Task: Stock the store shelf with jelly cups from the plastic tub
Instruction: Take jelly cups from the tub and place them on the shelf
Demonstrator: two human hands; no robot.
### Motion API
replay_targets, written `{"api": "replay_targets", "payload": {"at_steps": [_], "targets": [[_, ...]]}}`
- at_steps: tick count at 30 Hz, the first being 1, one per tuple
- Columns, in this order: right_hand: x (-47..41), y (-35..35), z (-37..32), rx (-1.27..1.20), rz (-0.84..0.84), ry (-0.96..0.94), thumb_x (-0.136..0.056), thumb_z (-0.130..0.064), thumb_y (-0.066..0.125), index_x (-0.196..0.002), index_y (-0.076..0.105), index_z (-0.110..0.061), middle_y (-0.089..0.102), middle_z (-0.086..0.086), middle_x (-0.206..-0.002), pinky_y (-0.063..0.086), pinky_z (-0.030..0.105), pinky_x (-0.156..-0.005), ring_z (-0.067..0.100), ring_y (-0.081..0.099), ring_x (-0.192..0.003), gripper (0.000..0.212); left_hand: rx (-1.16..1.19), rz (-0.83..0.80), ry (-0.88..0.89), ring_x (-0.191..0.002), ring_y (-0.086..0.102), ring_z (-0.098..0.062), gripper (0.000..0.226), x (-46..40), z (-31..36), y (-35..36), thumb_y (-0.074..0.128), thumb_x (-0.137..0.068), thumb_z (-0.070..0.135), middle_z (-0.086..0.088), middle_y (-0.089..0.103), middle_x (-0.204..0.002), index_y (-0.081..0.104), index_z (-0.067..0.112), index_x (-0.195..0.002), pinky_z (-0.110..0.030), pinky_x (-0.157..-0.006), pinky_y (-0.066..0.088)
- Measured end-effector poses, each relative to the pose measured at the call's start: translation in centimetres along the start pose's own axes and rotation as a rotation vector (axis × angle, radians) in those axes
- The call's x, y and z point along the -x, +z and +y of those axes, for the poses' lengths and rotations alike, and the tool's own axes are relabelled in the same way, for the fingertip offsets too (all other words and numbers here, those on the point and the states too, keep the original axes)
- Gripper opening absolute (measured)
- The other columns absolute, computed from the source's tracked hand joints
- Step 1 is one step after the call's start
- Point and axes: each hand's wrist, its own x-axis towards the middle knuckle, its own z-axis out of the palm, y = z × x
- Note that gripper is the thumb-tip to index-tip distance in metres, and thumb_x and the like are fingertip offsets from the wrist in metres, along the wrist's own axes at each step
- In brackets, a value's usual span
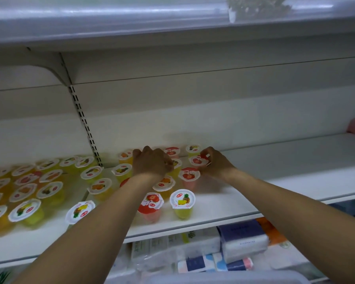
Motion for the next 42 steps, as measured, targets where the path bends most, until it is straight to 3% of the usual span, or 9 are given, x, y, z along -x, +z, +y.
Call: {"api": "replay_targets", "payload": {"at_steps": [8, 13, 18, 23, 25, 29, 33, 38, 42], "targets": [[2.3, -1.0, -0.4, 0.067, 0.004, -0.022, -0.081, -0.021, 0.073, -0.141, 0.034, -0.018, 0.053, 0.007, -0.133, 0.045, 0.03, -0.09, 0.024, 0.055, -0.116, 0.072, 0.117, -0.025, 0.005, -0.124, 0.044, -0.02, 0.034, 1.0, 0.9, -1.0, 0.054, -0.091, 0.044, 0.004, 0.059, -0.127, 0.06, 0.036, -0.124, -0.036, -0.101, 0.032], [8.7, -3.7, -0.3, 0.344, 0.124, -0.25, -0.085, -0.029, 0.065, -0.143, 0.034, -0.025, 0.046, 0.004, -0.139, 0.046, 0.038, -0.096, 0.022, 0.048, -0.123, 0.066, 0.264, 0.202, 0.107, -0.122, 0.047, -0.022, 0.047, 5.8, 3.7, -2.5, 0.061, -0.084, 0.047, 0.001, 0.061, -0.127, 0.057, 0.034, -0.129, -0.034, -0.1, 0.038], [16.0, -4.9, 0.8, 0.479, 0.147, -0.361, -0.09, -0.034, 0.06, -0.142, 0.037, -0.028, 0.041, -0.003, -0.143, 0.036, 0.034, -0.102, 0.017, 0.04, -0.129, 0.058, 0.293, 0.266, 0.195, -0.131, 0.037, -0.023, 0.056, 12.8, 7.0, -2.0, 0.06, -0.087, 0.044, 0.001, 0.048, -0.139, 0.045, 0.03, -0.139, -0.038, -0.106, 0.025], [22.5, -6.0, 5.1, 0.544, 0.138, -0.407, -0.085, -0.031, 0.063, -0.135, 0.048, -0.021, 0.054, 0.001, -0.126, 0.047, 0.036, -0.082, 0.022, 0.056, -0.108, 0.053, 0.344, 0.327, 0.315, -0.113, 0.052, -0.026, 0.056, 19.5, 9.7, 0.6, 0.063, -0.082, 0.037, -0.003, 0.059, -0.123, 0.051, 0.019, -0.133, -0.038, -0.094, 0.04], [25.2, -5.8, 7.7, 0.537, 0.103, -0.349, -0.085, -0.031, 0.064, -0.134, 0.049, -0.021, 0.056, 0.001, -0.123, 0.045, 0.033, -0.074, 0.023, 0.059, -0.102, 0.052, 0.391, 0.257, 0.332, -0.11, 0.053, -0.025, 0.057, 22.5, 10.9, 2.8, 0.061, -0.081, 0.038, -0.002, 0.059, -0.122, 0.05, 0.019, -0.134, -0.036, -0.093, 0.041], [29.6, -4.1, 12.8, 0.578, -0.136, -0.132, -0.09, -0.037, 0.058, -0.135, 0.045, -0.028, 0.048, -0.006, -0.135, 0.041, 0.033, -0.094, 0.018, 0.049, -0.121, 0.047, 0.476, -0.049, 0.288, -0.124, 0.046, -0.02, 0.06, 27.4, 13.5, 7.7, 0.06, -0.089, 0.042, 0.003, 0.051, -0.137, 0.039, 0.026, -0.143, -0.031, -0.101, 0.035], [32.1, -1.6, 16.4, 0.639, -0.406, -0.014, -0.089, -0.03, 0.057, -0.134, 0.044, -0.027, 0.046, 0.0, -0.131, 0.042, 0.033, -0.091, 0.021, 0.047, -0.121, 0.047, 0.505, -0.27, 0.264, -0.128, 0.041, -0.016, 0.061, 29.7, 15.5, 12.5, 0.056, -0.092, 0.043, 0.004, 0.046, -0.14, 0.033, 0.028, -0.146, -0.029, -0.103, 0.036], [34.4, 1.2, 19.1, 0.959, -0.656, -0.033, -0.085, -0.013, 0.055, -0.114, 0.056, -0.012, 0.056, 0.011, -0.117, 0.037, 0.035, -0.088, 0.029, 0.048, -0.112, 0.029, 0.519, -0.54, 0.238, -0.125, 0.045, -0.019, 0.062, 31.8, 18.3, 18.1, 0.062, -0.089, 0.038, 0.001, 0.048, -0.137, 0.035, 0.028, -0.143, -0.033, -0.1, 0.041], [35.1, 2.3, 20.0, 1.131, -0.785, -0.119, -0.088, -0.018, 0.054, -0.107, 0.062, -0.01, 0.063, 0.01, -0.111, 0.031, 0.037, -0.092, 0.028, 0.047, -0.112, 0.022, 0.487, -0.714, 0.311, -0.124, 0.047, -0.025, 0.069, 32.0, 21.3, 21.4, 0.068, -0.083, 0.031, -0.007, 0.048, -0.136, 0.036, 0.028, -0.145, -0.034, -0.102, 0.04]]}}
